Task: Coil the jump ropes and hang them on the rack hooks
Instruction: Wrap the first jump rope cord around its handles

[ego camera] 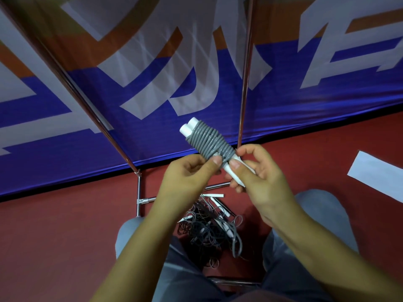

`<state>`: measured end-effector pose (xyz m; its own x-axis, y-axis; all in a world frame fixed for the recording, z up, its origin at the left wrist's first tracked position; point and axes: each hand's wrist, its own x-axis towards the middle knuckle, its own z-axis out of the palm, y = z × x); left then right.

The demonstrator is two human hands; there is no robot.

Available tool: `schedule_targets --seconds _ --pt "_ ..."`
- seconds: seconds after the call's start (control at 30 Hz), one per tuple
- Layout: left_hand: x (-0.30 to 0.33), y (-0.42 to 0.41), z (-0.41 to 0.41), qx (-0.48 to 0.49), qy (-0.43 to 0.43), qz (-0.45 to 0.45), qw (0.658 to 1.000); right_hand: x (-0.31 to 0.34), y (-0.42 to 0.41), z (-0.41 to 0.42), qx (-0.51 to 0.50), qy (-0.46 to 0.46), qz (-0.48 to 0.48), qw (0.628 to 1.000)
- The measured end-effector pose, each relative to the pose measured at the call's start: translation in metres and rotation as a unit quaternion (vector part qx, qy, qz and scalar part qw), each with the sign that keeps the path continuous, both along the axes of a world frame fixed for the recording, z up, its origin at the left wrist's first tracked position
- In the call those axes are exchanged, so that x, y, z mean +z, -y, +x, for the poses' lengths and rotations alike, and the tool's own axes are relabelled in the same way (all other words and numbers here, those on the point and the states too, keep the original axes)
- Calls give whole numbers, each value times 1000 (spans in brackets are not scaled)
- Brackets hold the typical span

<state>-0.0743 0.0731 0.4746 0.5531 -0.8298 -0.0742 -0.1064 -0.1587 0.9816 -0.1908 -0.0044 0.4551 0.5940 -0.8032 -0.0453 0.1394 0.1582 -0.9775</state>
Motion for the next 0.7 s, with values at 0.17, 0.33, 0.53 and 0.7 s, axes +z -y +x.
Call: schedule_targets --seconds 0.17,0.33,0.53,0.7 --pt "0 6 0 70 127 23 989 2 0 4 -10 -4 -37 999" --pt "-12 8 10 55 322 22 945 4 -1 4 -5 3 -29 1000" --pt "0 8 9 -2 150 36 988 8 7 1 -29 3 35 999" --pt "-5 1 17 -110 -97 3 989 15 9 3 -13 33 104 994"
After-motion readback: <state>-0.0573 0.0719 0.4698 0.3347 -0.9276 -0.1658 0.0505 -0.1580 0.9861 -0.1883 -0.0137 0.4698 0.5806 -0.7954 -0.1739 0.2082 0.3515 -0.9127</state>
